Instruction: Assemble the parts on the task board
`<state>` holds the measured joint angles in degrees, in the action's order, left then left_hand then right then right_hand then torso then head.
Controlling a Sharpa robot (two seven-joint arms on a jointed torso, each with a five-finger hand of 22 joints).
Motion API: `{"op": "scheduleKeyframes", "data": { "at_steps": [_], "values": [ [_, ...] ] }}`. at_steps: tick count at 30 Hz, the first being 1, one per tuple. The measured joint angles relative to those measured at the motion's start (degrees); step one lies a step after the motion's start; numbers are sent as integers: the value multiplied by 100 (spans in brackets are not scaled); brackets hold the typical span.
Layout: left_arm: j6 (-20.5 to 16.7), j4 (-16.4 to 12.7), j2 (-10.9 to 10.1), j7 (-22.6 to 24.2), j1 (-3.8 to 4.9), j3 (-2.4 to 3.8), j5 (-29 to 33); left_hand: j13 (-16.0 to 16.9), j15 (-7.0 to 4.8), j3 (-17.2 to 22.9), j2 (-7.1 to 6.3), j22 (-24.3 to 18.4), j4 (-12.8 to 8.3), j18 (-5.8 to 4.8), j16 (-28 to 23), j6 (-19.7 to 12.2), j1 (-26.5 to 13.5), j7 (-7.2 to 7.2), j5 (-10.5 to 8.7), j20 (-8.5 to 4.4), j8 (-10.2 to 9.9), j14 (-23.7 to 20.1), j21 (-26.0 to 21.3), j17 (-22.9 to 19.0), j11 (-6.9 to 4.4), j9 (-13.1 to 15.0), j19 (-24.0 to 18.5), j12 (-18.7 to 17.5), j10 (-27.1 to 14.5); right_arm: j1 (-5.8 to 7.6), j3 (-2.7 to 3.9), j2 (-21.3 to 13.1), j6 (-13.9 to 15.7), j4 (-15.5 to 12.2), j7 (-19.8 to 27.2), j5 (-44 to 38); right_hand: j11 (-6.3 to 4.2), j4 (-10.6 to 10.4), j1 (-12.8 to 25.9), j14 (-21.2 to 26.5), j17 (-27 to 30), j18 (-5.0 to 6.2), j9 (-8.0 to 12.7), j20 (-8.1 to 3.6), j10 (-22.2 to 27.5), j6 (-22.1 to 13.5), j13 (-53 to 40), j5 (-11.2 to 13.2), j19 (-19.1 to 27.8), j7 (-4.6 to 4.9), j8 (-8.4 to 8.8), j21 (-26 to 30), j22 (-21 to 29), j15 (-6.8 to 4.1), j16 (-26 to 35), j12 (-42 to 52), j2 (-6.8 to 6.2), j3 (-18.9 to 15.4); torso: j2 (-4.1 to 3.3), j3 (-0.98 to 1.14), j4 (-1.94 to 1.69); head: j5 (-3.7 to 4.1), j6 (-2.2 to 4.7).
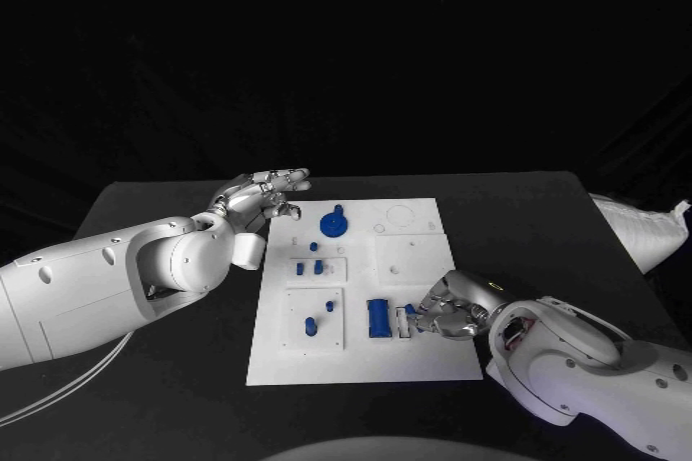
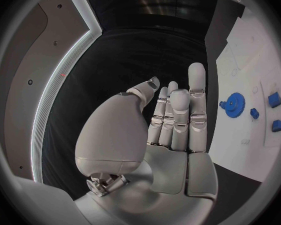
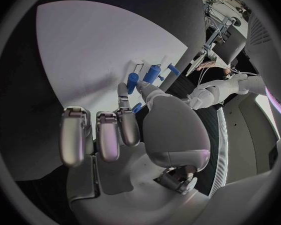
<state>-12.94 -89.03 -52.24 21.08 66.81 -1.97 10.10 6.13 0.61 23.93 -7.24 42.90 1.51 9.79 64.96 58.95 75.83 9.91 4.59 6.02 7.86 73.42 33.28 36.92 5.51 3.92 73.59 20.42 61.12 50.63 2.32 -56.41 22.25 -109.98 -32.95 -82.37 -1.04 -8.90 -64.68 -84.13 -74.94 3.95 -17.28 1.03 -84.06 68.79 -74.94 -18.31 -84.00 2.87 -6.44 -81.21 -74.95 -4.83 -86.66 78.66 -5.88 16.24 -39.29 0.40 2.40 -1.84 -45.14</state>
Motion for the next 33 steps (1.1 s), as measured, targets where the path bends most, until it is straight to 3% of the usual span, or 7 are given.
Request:
{"op": "scheduleKeyframes", "data": {
  "at_steps": [3, 23, 28, 33],
  "values": [
    [5, -1, 1, -1, 0, 0, 0, 0, 0, -15, 0, -3, -15, 0, 0, 0, 0, 0, 0, 0, 0, 0, 0, 0, -13, 0, 0, 0, -14, 0, 0, 77, -23, 38, -21, 98, -22, -17, 31, 20, 0, 0, -26, 0, 3, 47, 0, -98, 0, -7, -1, 0, 0, -20, 0, 34, 31, -93, -1, 1, 0, -5, -1],
    [48, -3, 10, -15, 0, 0, -2, 0, 0, -16, 0, -6, -16, 0, 0, -21, 0, -20, 0, 0, 0, 0, 0, 1, -20, 0, 0, 0, -21, 2, 1, 227, -194, 135, -90, 342, -29, -113, 98, 20, 1, 0, -75, 0, 11, 52, 2, -121, 0, -12, -42, 0, 2, -20, 0, 34, 38, -299, 2, 2, 6, -26, -10],
    [51, -3, 10, -18, 0, 0, -2, 0, 0, -16, 0, -6, -16, 0, 0, -21, 0, -20, 0, 0, 0, 0, 0, 1, -20, 0, 0, 0, -21, 2, 0, 239, -209, 154, -96, 352, -29, -289, 320, 20, 2, 0, -108, 0, 11, 52, 2, -138, 0, -12, -42, 0, 2, -19, 0, 34, 43, -539, 2, 2, 4, -27, -5],
    [53, -3, 10, -19, 0, 0, -2, 0, 0, -16, 0, -6, -16, 1, 0, -21, 0, -21, 0, 0, 0, 0, 0, -12, 0, 0, 0, 0, -41, 1, -1, 248, -210, 163, -102, 352, -29, -551, 445, 20, 2, 0, -159, 0, 11, 52, 2, 6, 0, -12, -42, 0, 3, -19, 0, 34, 159, -861, 2, 1, 1, -27, -2]
  ]
}}
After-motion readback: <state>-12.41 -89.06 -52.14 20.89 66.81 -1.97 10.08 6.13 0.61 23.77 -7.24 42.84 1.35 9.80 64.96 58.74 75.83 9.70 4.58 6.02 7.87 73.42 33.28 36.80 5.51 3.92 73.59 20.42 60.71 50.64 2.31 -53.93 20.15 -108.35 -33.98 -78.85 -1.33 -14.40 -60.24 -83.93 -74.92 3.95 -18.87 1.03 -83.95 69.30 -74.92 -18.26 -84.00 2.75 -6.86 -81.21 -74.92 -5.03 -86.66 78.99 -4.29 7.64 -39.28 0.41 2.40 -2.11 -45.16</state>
